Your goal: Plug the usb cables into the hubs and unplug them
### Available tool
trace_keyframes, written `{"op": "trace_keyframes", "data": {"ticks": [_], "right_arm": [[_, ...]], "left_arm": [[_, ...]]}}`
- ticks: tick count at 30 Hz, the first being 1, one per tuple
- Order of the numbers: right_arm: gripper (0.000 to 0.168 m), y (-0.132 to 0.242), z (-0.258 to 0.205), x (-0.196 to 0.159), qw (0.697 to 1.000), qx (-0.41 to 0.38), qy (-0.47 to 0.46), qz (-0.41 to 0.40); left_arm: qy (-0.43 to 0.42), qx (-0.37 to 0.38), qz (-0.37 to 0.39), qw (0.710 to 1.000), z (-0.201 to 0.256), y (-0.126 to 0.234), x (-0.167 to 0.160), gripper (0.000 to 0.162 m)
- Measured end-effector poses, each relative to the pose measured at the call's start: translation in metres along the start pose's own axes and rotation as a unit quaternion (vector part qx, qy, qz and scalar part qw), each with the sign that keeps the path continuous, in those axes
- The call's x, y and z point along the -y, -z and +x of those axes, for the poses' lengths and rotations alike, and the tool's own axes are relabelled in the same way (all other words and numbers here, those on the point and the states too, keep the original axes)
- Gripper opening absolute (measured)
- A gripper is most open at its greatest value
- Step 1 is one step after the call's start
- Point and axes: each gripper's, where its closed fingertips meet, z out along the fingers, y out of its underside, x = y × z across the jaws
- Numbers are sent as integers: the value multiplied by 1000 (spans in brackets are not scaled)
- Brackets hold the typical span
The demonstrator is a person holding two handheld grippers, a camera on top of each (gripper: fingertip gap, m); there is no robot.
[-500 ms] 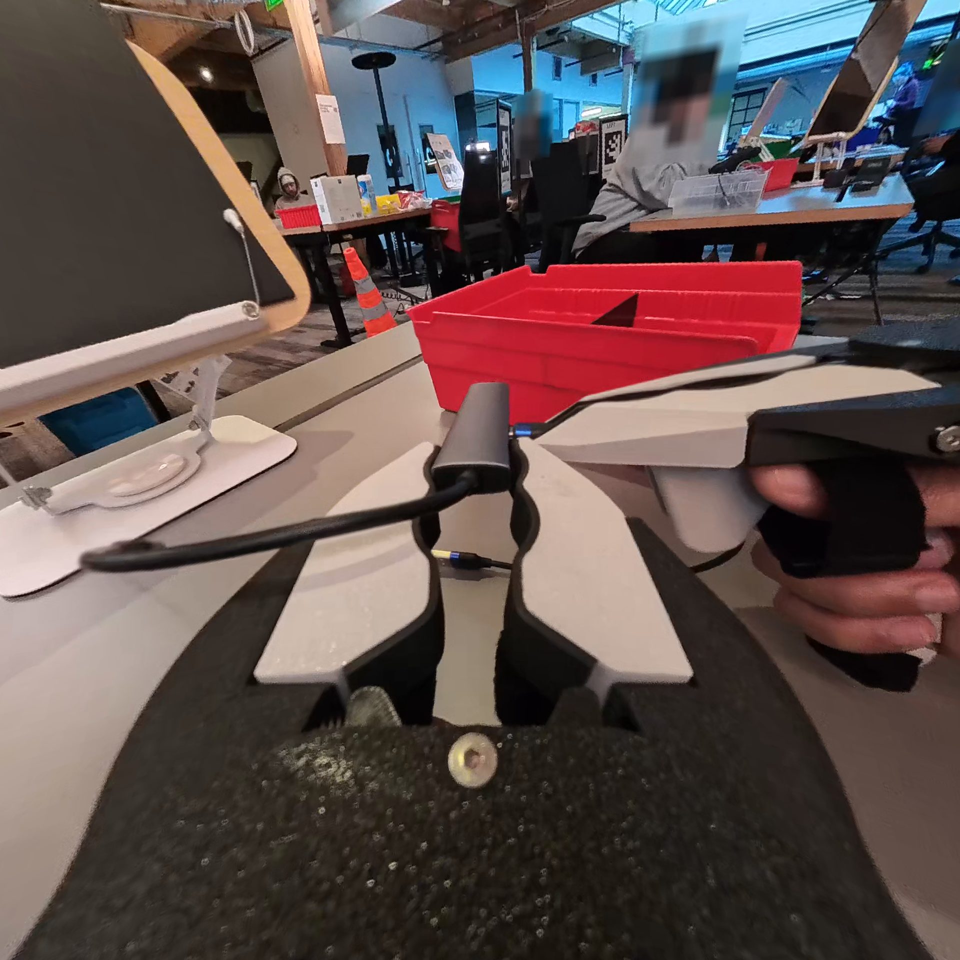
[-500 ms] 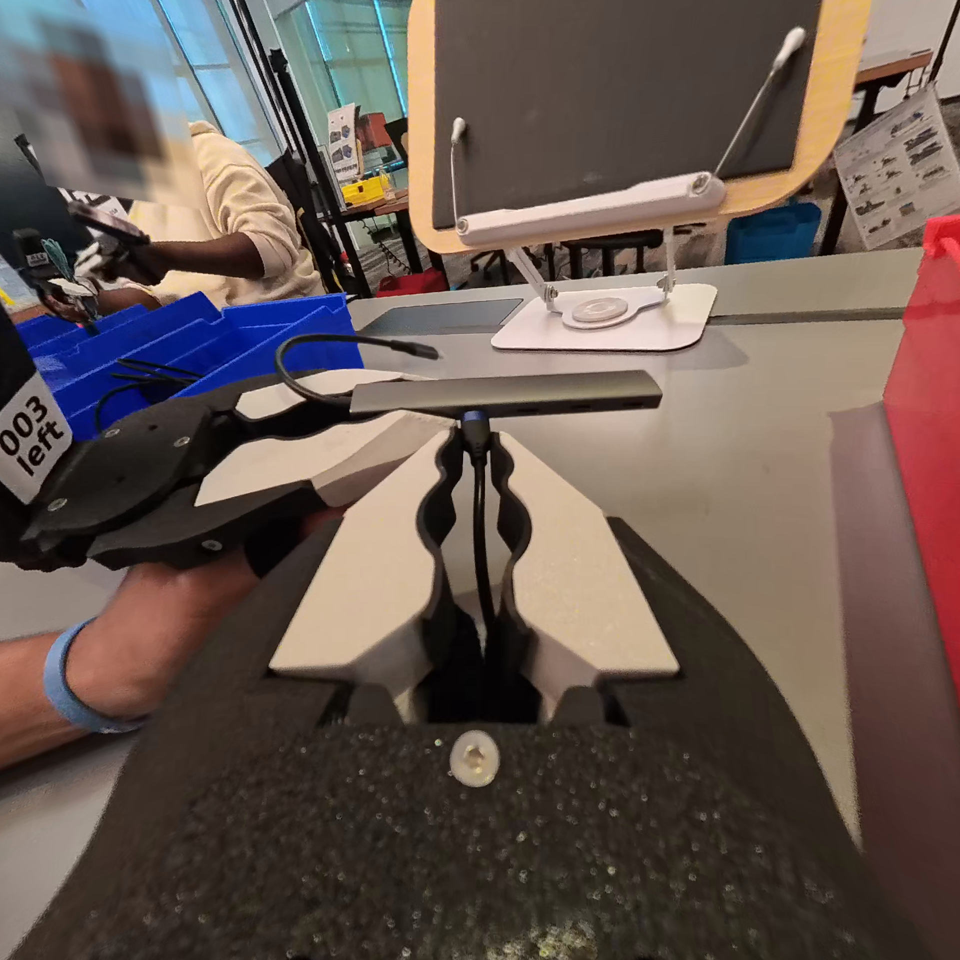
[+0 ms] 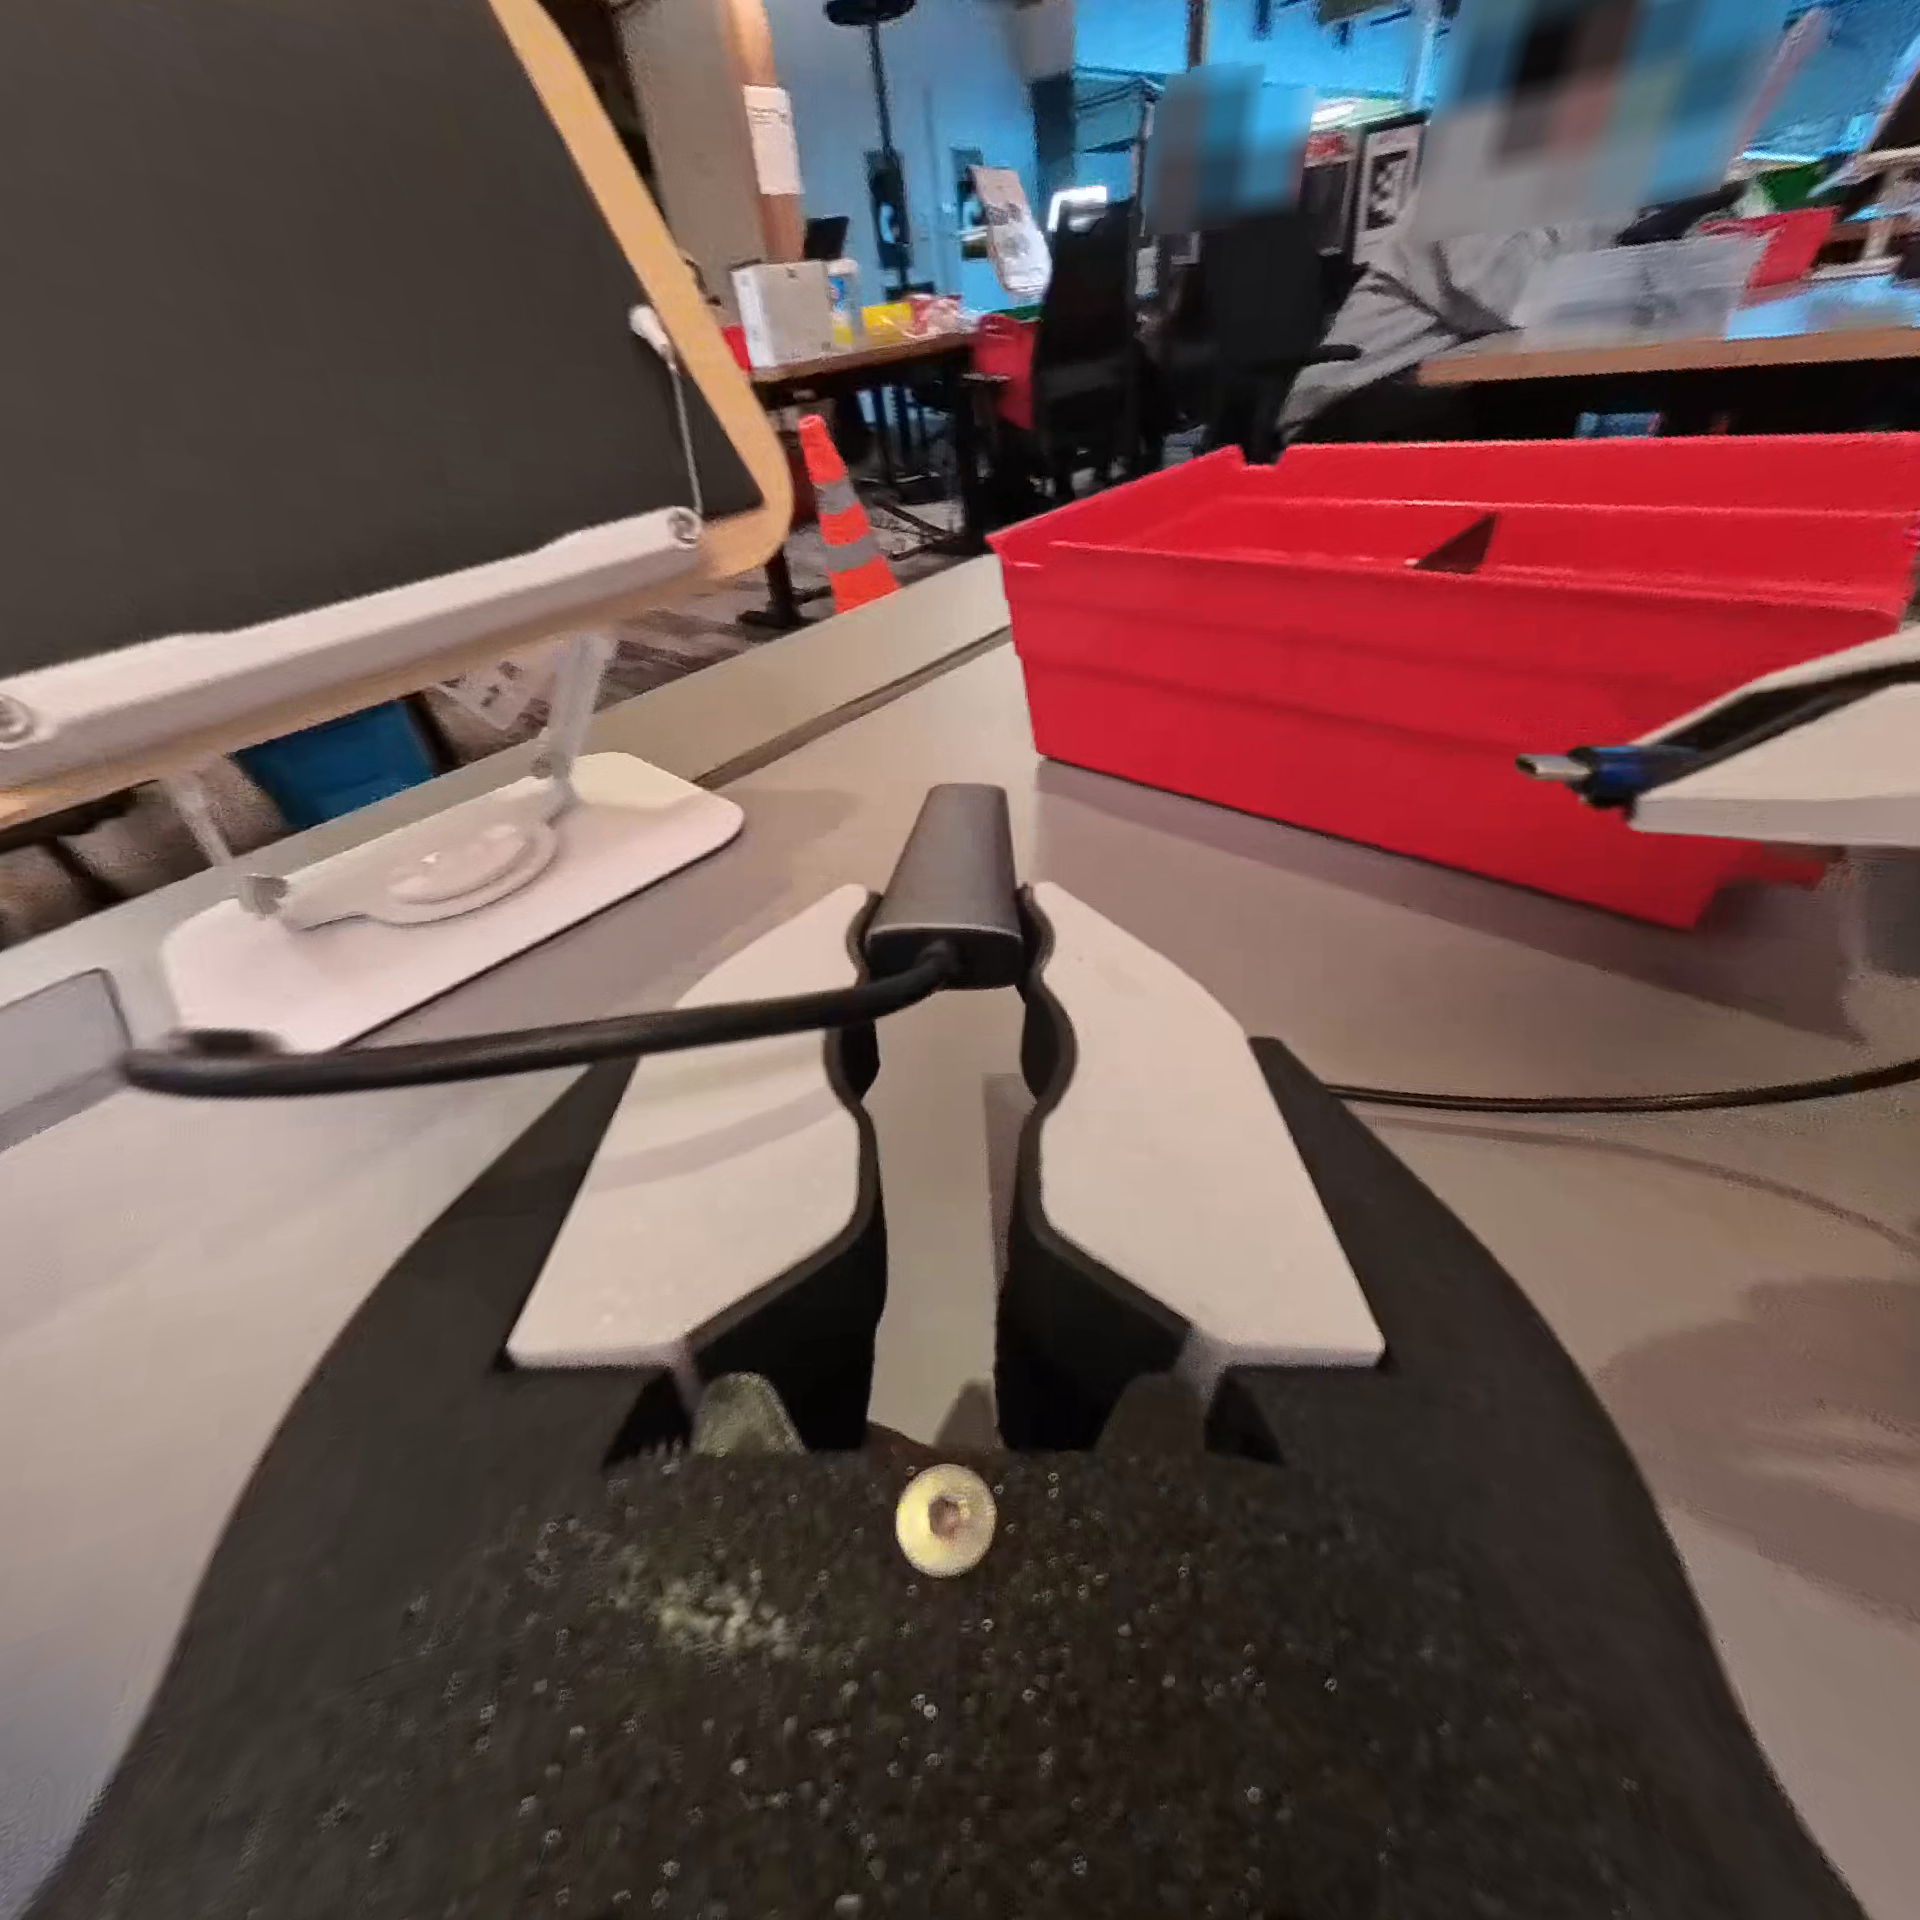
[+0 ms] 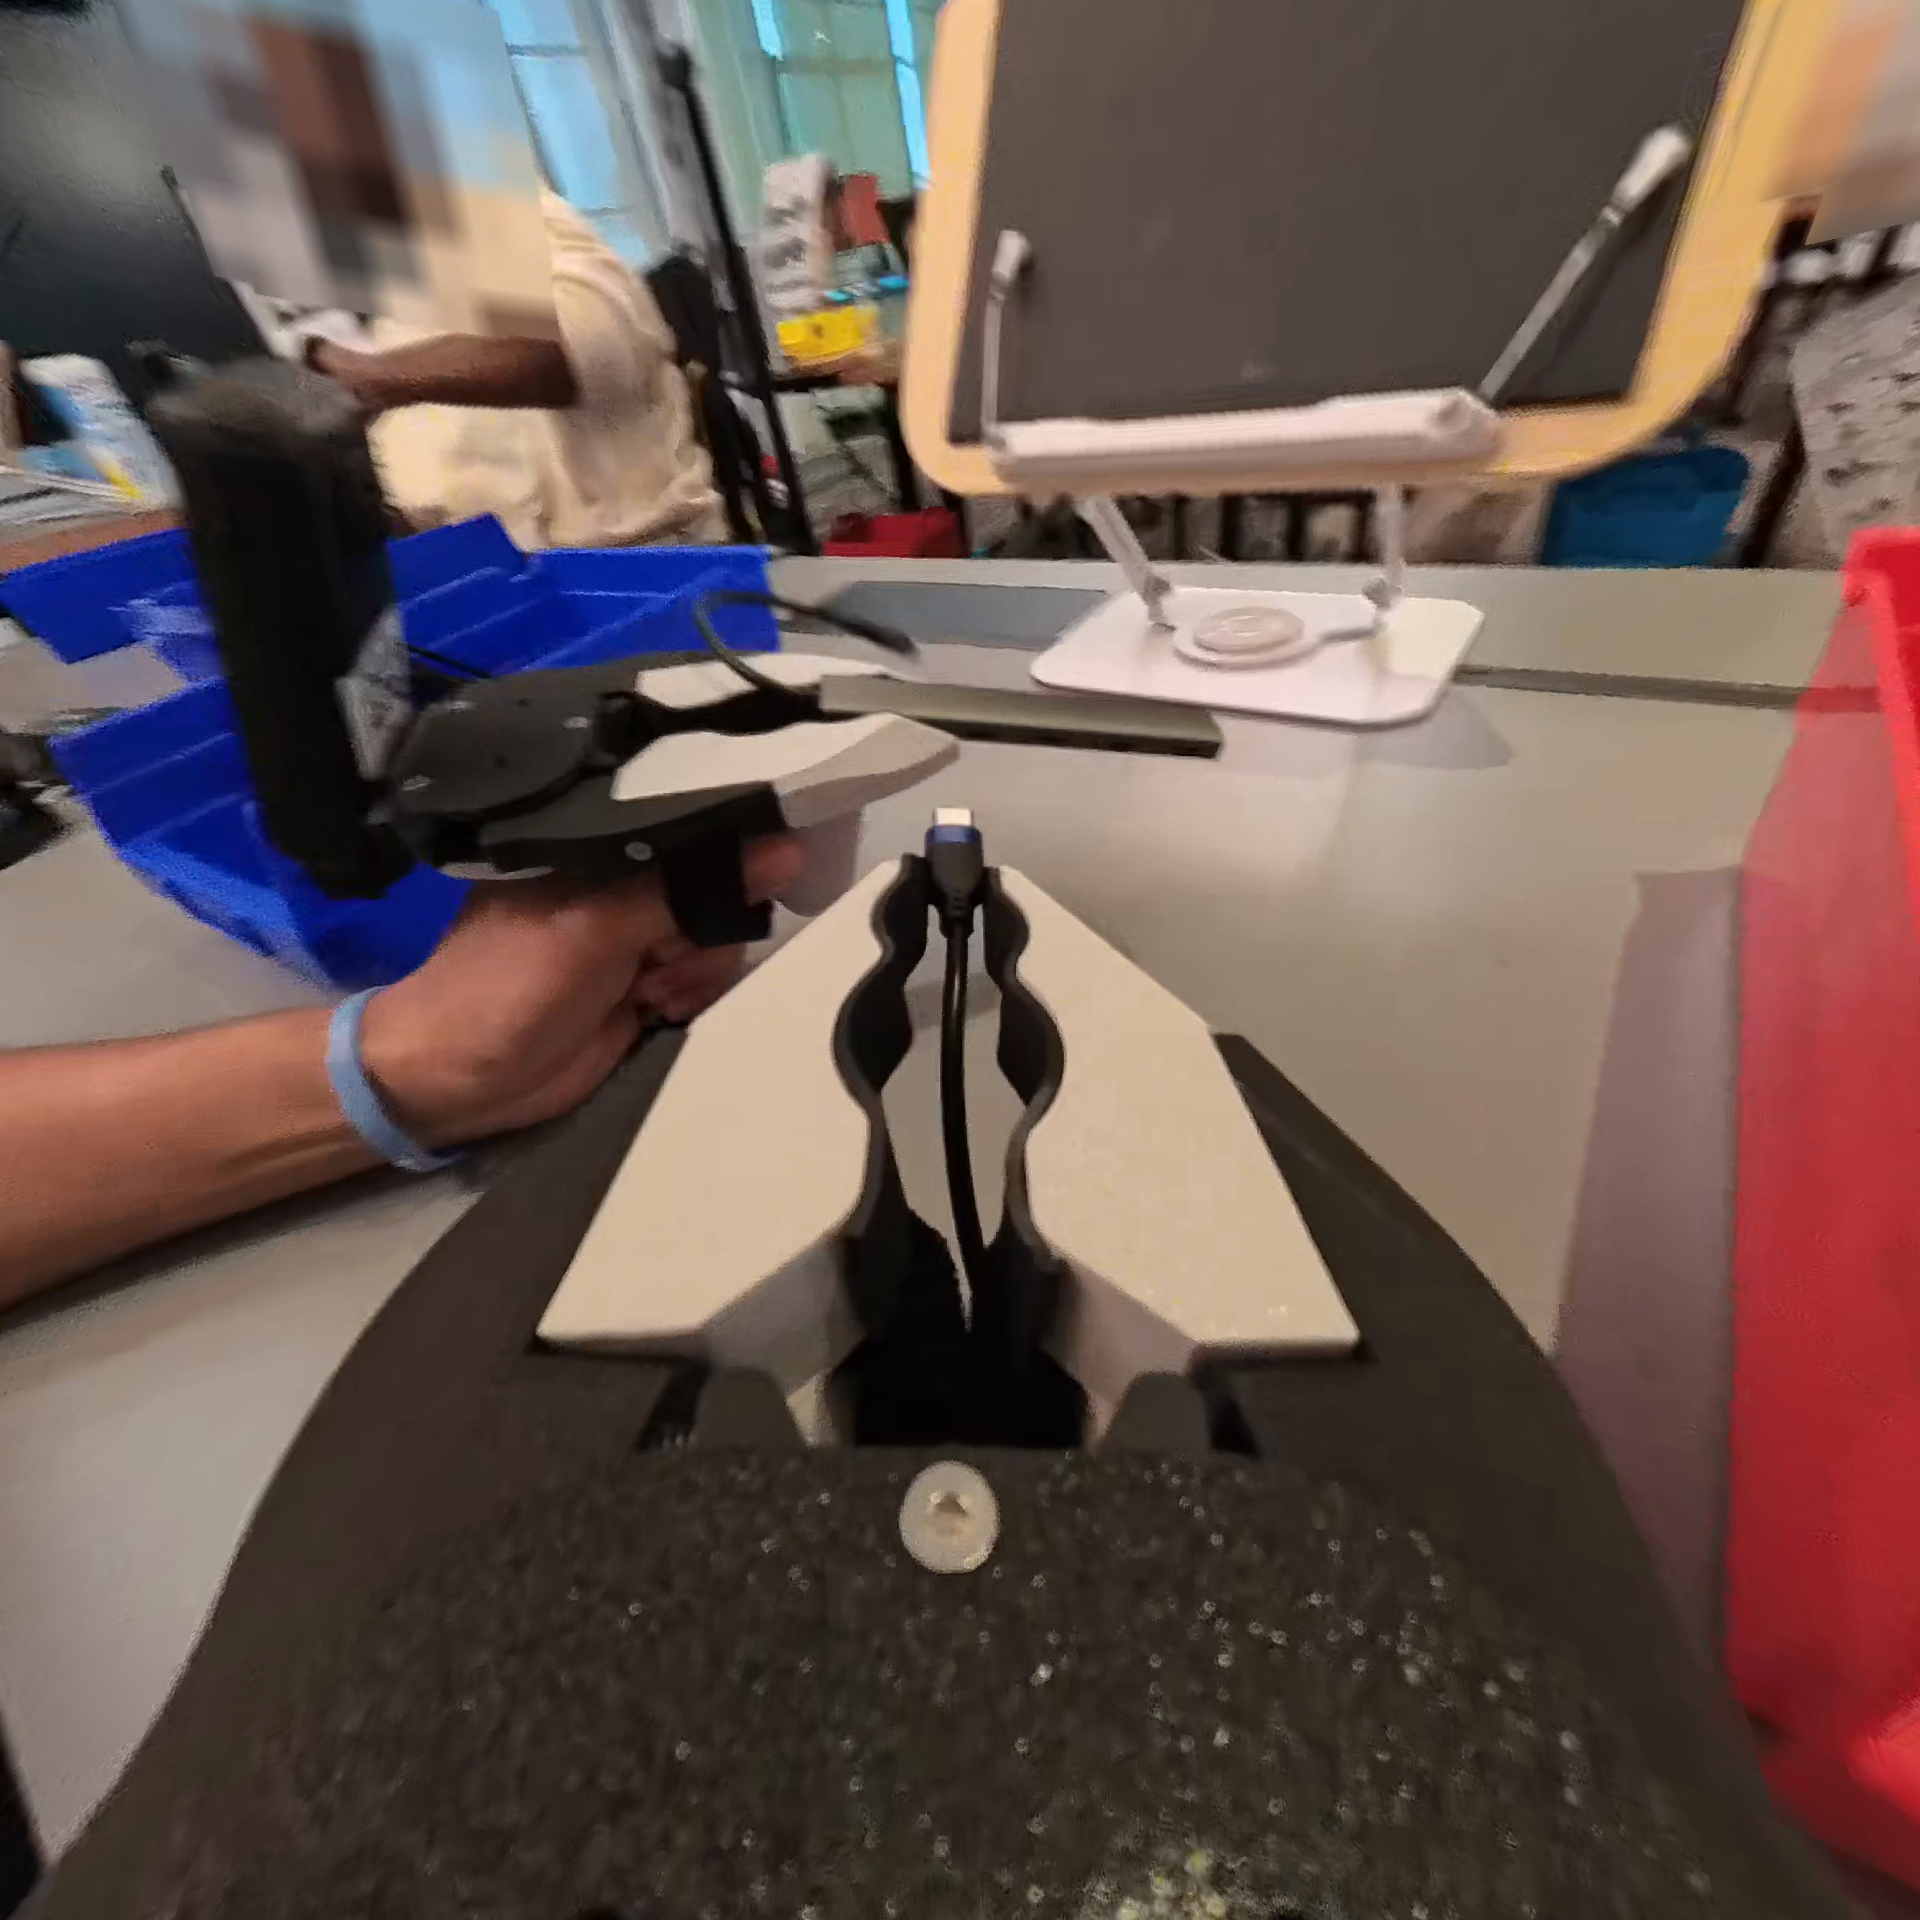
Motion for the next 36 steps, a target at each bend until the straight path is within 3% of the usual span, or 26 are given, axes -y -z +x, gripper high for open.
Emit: {"op": "trace_keyframes", "data": {"ticks": [5,12,16,20,26,30,36], "right_arm": [[8,25,-10,42,996,89,29,10],[9,83,26,182,988,79,102,89],[9,94,55,211,980,58,171,79],[9,79,118,174,973,14,228,21],[9,69,165,48,974,82,153,-148],[9,75,192,-21,935,34,193,-296],[9,98,159,-67,892,106,158,-409]], "left_arm": [[-14,-25,14,999,9,4,3,23],[8,-24,11,1000,2,6,2,23],[10,-22,8,1000,1,8,1,23],[21,-24,10,999,0,10,2,23],[26,-28,6,999,-1,11,1,23],[14,-34,0,999,4,10,0,23],[-2,-39,-8,999,9,9,-2,23]]}}
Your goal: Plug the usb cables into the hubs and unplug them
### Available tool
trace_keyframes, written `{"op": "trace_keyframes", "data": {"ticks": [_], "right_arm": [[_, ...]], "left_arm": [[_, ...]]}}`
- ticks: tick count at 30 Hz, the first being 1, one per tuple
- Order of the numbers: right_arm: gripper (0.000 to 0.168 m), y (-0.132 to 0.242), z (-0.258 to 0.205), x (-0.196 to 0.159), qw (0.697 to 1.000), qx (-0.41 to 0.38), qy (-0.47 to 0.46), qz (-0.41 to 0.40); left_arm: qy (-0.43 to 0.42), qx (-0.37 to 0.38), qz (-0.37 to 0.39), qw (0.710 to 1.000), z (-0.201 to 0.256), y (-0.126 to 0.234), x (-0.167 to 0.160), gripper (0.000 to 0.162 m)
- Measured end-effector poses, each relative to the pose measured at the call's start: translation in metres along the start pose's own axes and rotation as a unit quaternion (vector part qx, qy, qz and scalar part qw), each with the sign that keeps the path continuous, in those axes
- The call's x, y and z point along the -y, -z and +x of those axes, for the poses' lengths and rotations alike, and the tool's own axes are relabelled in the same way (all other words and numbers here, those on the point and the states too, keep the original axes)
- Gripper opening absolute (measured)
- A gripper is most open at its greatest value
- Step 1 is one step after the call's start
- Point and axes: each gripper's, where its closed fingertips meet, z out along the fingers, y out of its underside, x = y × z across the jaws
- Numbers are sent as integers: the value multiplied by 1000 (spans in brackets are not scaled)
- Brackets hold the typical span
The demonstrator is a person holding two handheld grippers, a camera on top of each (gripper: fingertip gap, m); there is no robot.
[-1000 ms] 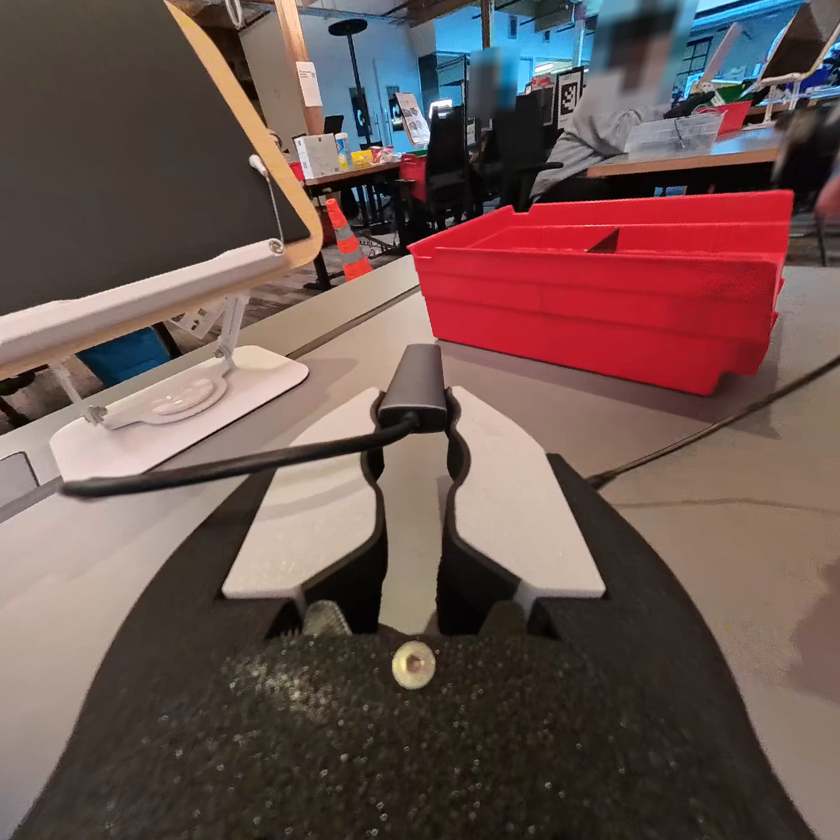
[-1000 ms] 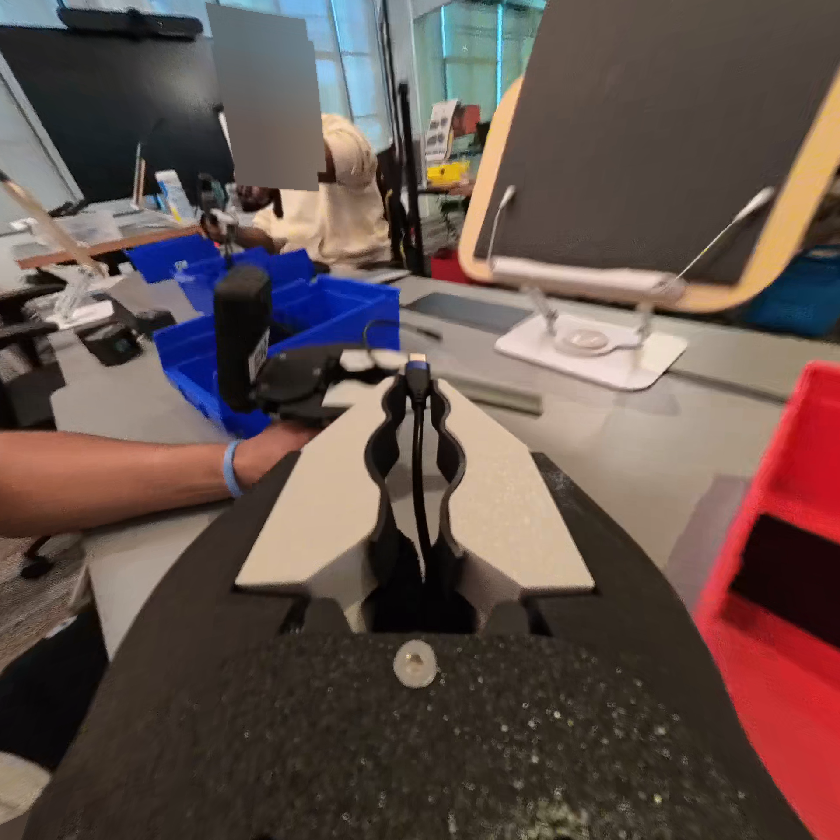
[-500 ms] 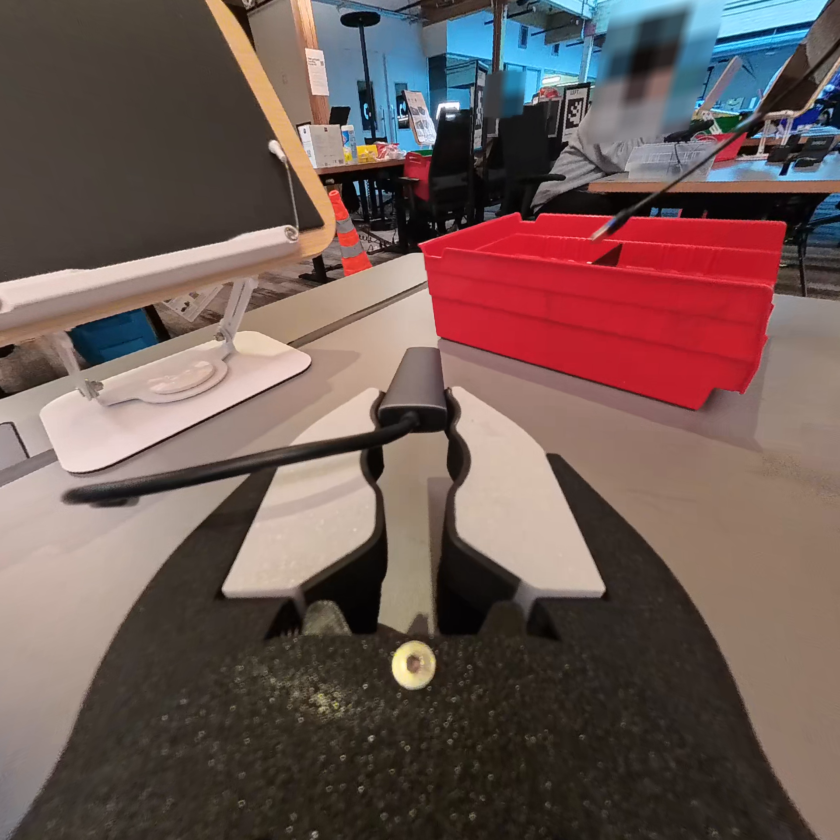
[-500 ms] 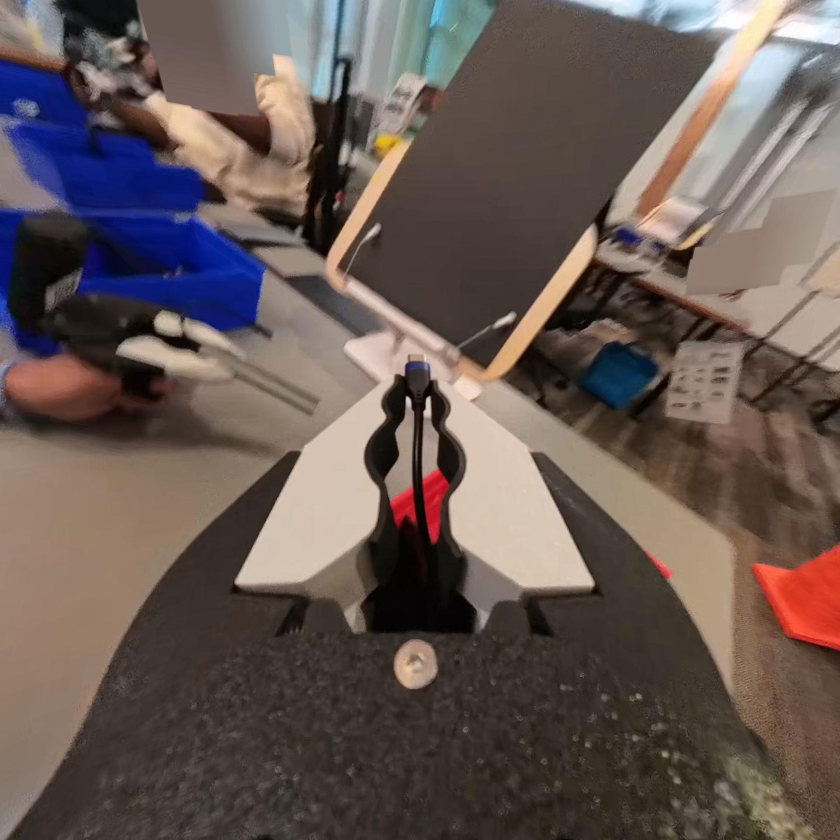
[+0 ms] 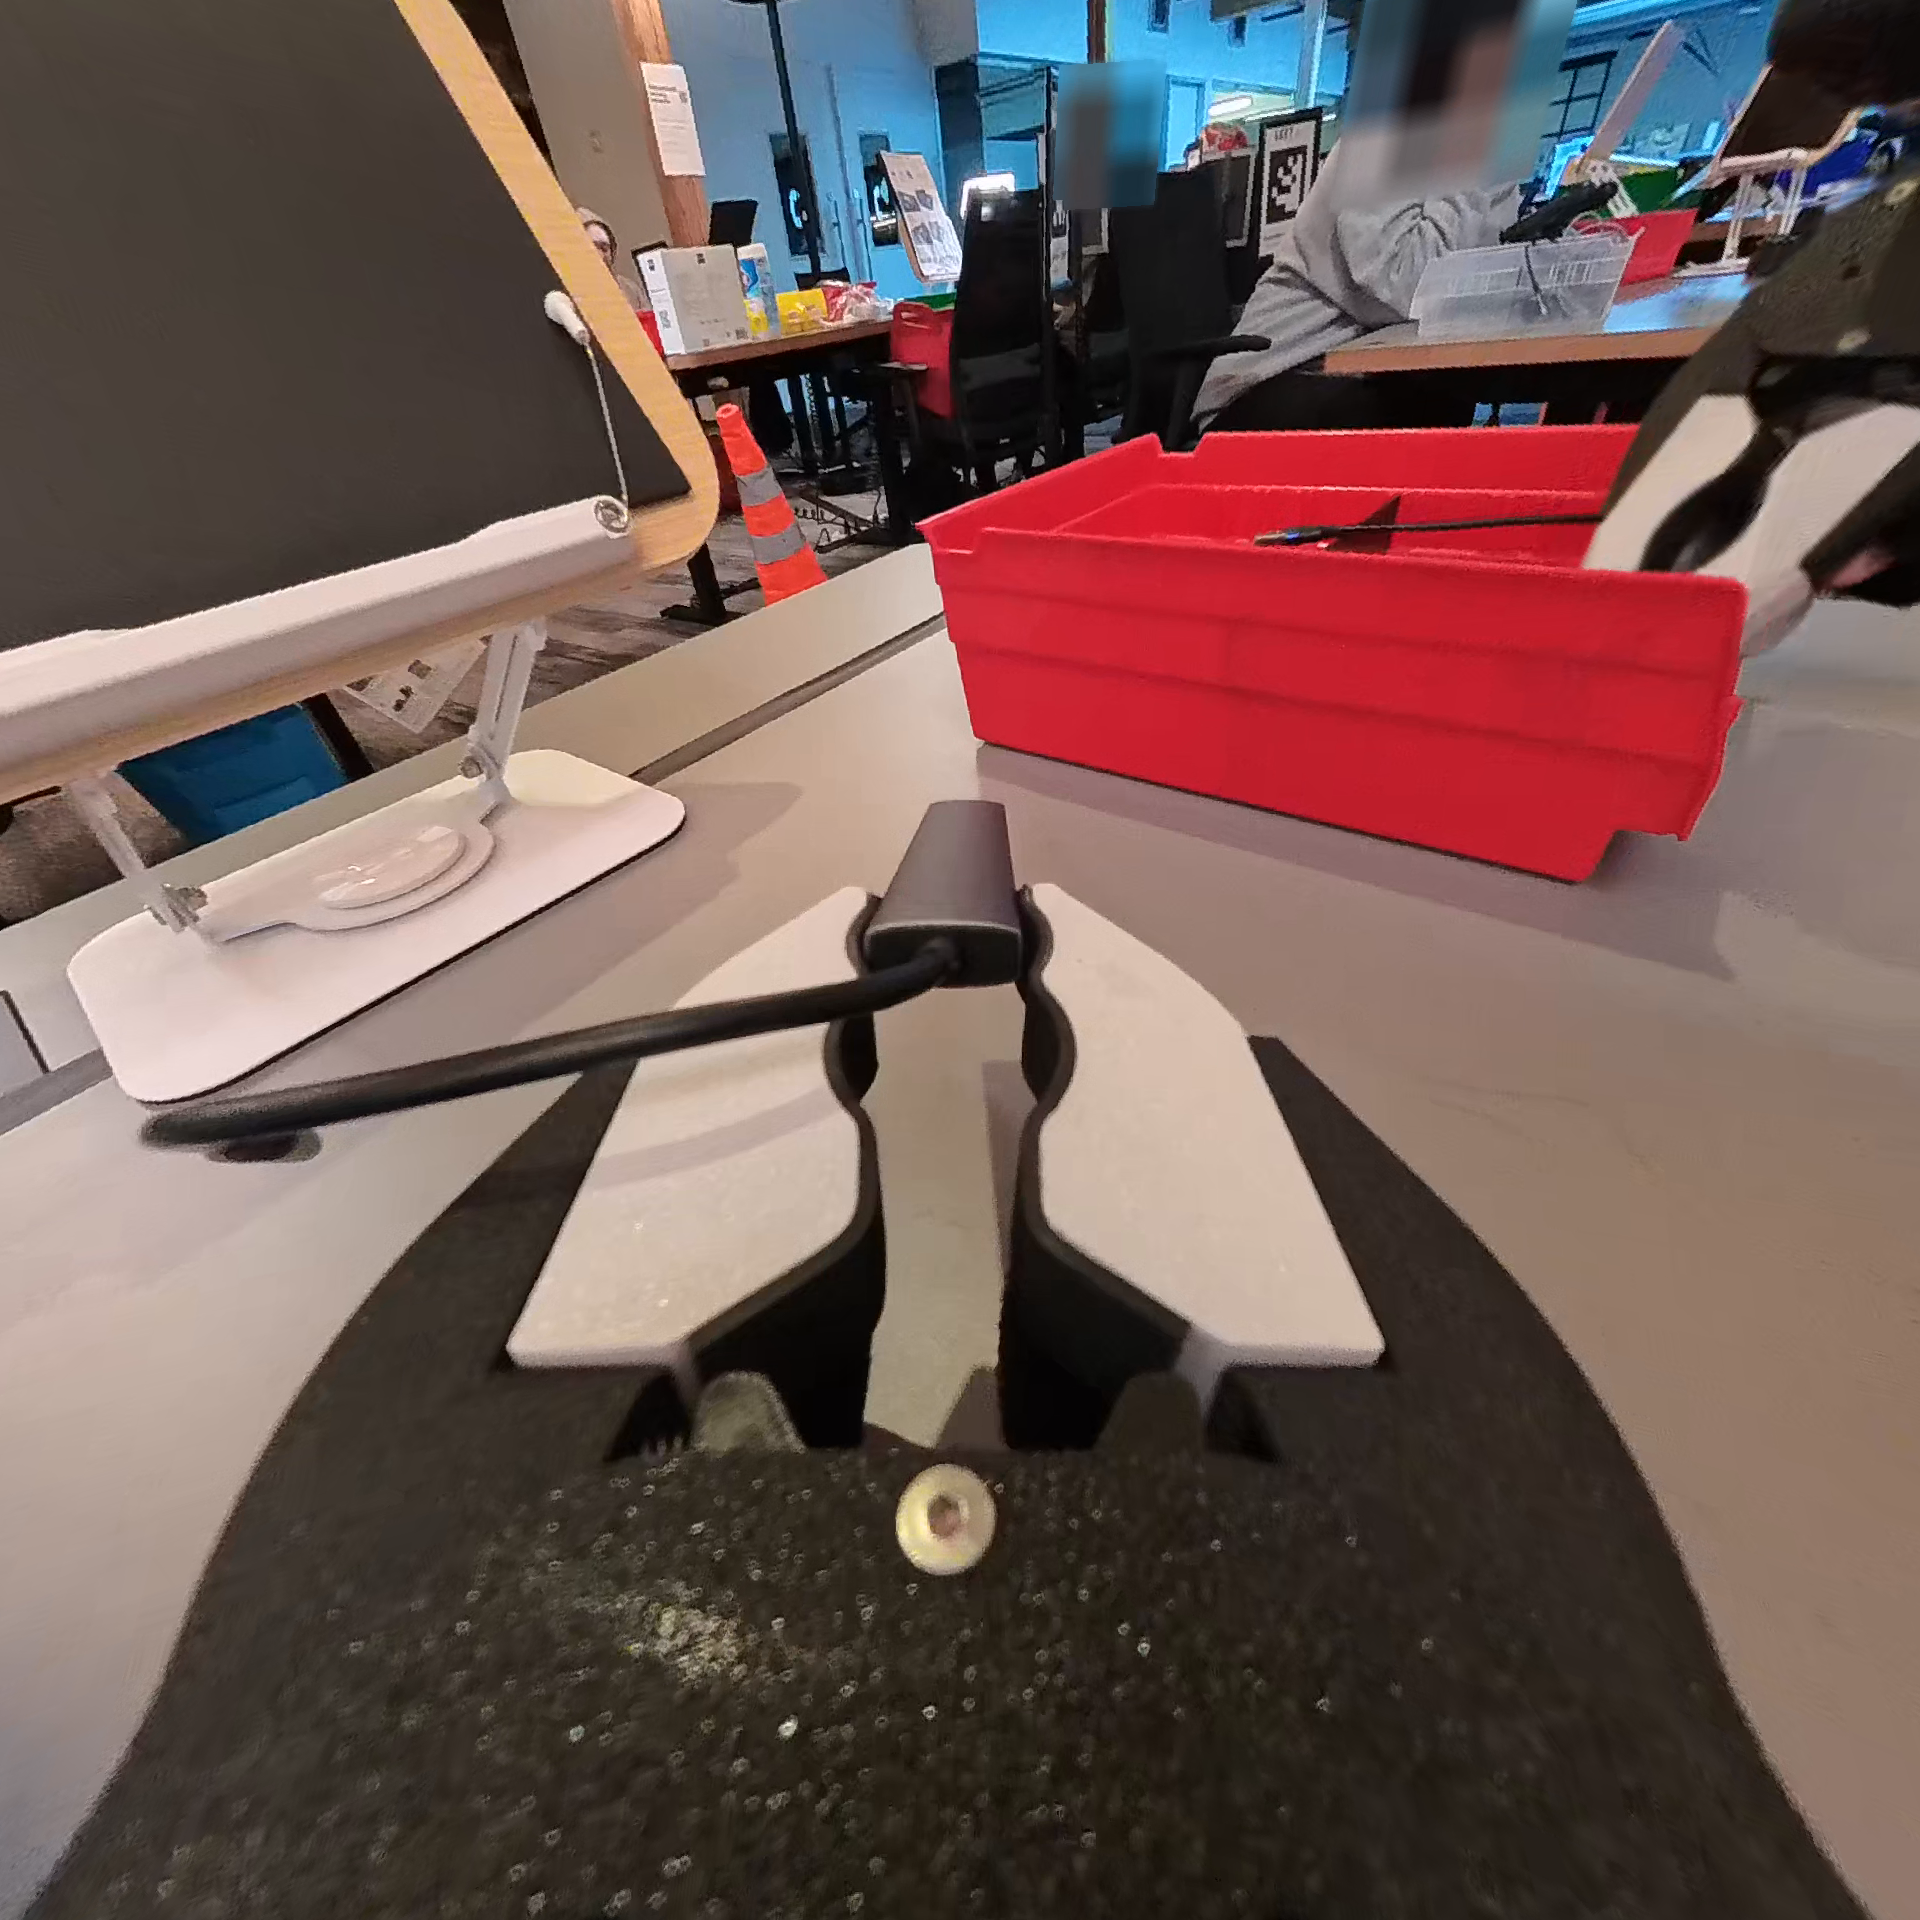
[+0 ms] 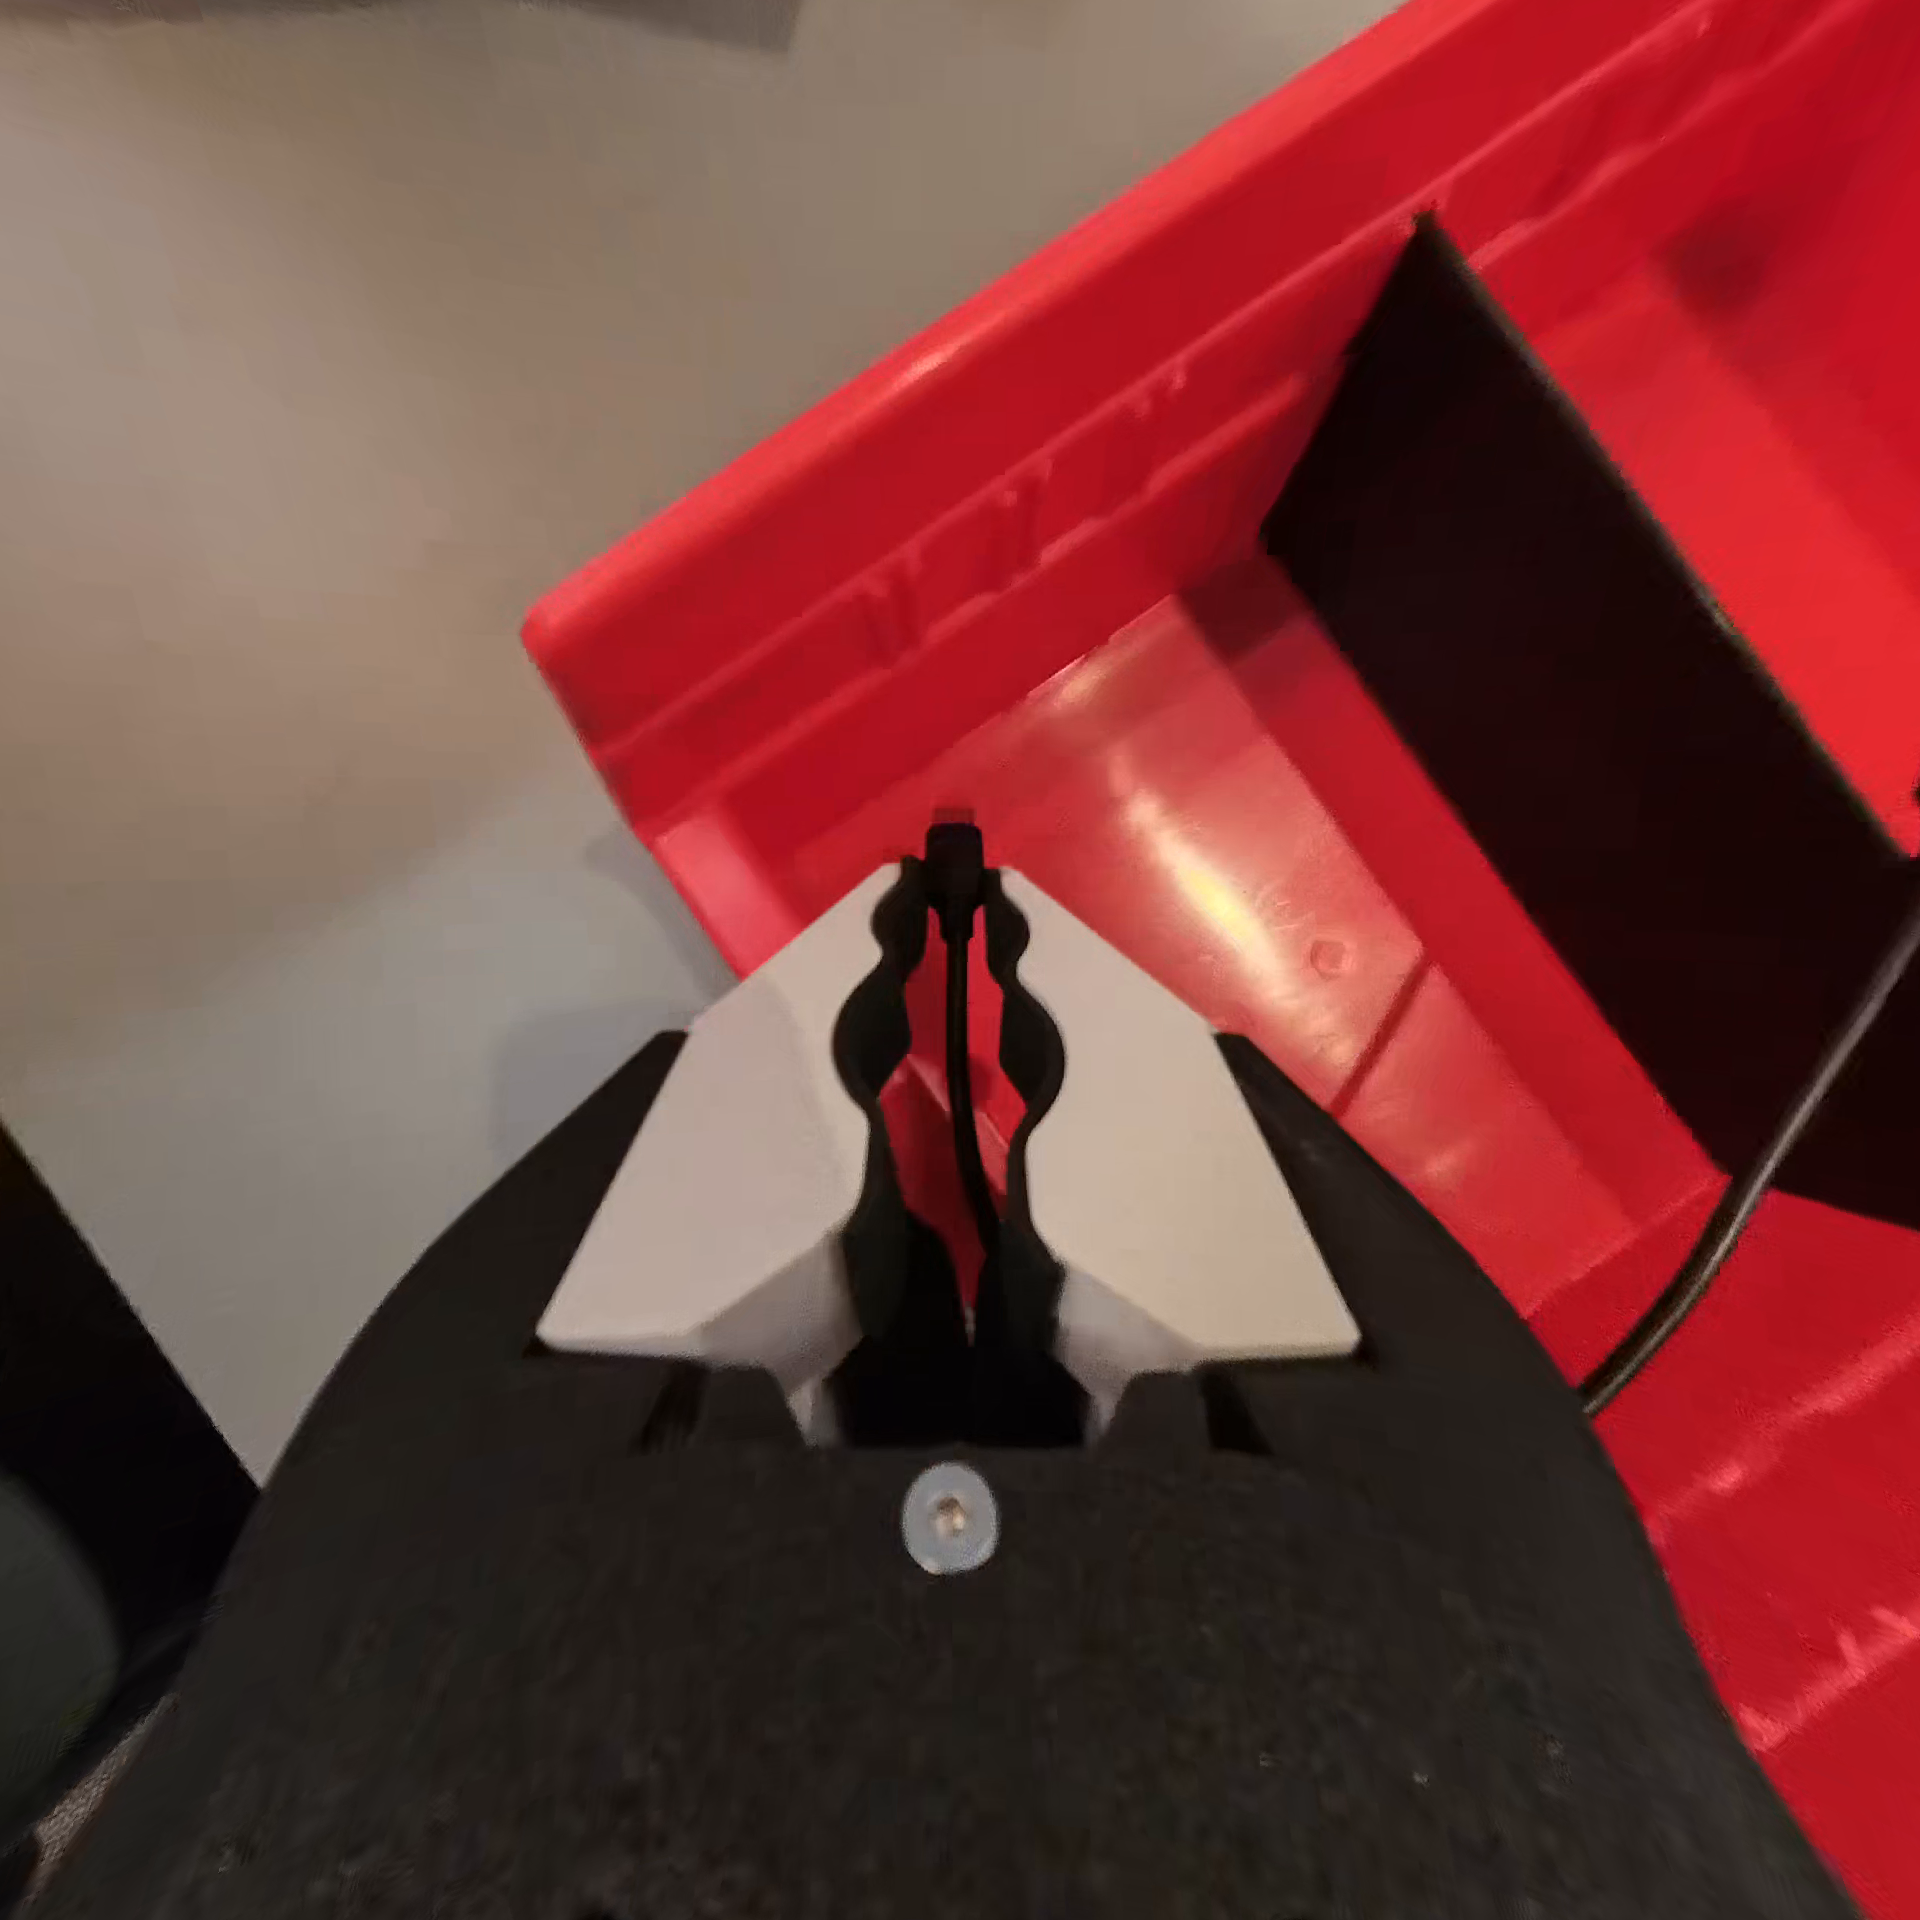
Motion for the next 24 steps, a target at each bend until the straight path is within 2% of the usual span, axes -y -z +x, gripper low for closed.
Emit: {"op": "trace_keyframes", "data": {"ticks": [3,8,9,11,14,16,18,21,22,24], "right_arm": [[14,0,18,-2,999,-44,-20,-2],[37,22,3,27,996,8,-43,76],[42,30,12,33,994,-10,-49,94],[40,45,55,35,986,-100,-79,109],[38,50,109,10,967,-228,-109,45],[37,40,118,-3,962,-259,-85,-8],[33,26,114,-10,963,-260,-46,-57],[17,7,100,-10,969,-230,-1,-94],[17,2,92,-11,973,-205,-2,-102],[24,9,85,-1,972,-213,1,-96]], "left_arm": [[2,-2,-1,1000,0,0,0,23],[4,-2,-1,1000,0,0,0,23],[4,-2,-1,1000,0,0,0,23],[4,-4,-3,1000,1,0,0,23],[3,-4,-4,1000,1,0,-1,23],[2,-6,-5,1000,2,0,-1,23],[1,-7,-5,1000,2,0,-1,23],[2,-7,-5,1000,2,0,-1,23],[3,-9,-3,1000,2,0,-1,23],[12,-19,9,1000,4,2,3,23]]}}
